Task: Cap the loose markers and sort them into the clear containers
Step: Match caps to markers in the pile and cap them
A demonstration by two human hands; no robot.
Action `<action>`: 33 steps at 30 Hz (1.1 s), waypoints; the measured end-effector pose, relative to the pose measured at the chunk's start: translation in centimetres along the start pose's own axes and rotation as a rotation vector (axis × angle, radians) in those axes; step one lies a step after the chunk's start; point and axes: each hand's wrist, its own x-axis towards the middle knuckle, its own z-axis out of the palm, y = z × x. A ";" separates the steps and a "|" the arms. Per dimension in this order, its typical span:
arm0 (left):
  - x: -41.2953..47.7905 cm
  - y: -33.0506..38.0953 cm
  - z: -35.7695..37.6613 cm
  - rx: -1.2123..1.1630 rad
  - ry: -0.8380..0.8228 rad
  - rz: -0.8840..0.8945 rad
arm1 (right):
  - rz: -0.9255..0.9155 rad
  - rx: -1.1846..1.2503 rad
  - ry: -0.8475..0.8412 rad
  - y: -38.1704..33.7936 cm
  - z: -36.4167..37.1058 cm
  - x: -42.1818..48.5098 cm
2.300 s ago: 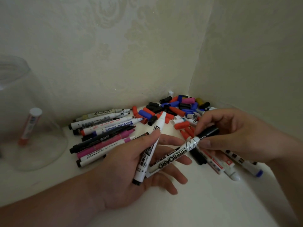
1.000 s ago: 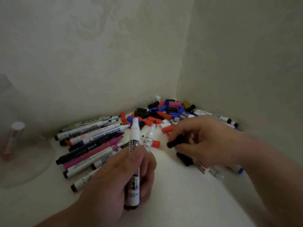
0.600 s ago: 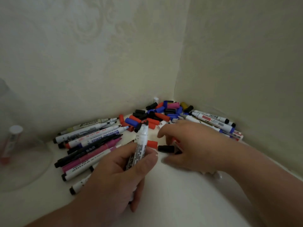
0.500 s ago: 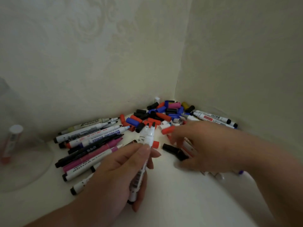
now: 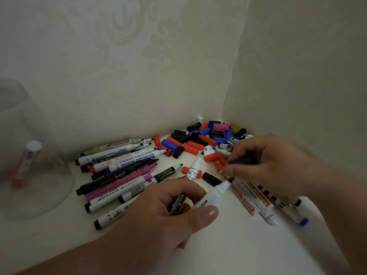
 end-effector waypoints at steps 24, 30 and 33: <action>0.3 -0.1 -0.4 0.361 -0.222 0.218 | -0.101 0.722 -0.389 0.0 0.1 -0.2; 0.2 -0.2 -0.5 0.364 -0.227 0.188 | -0.071 0.666 -0.432 -0.9 0.9 -0.3; 0.0 -0.5 -0.5 0.357 -0.205 0.194 | -0.056 0.661 -0.444 -1.1 0.9 -0.3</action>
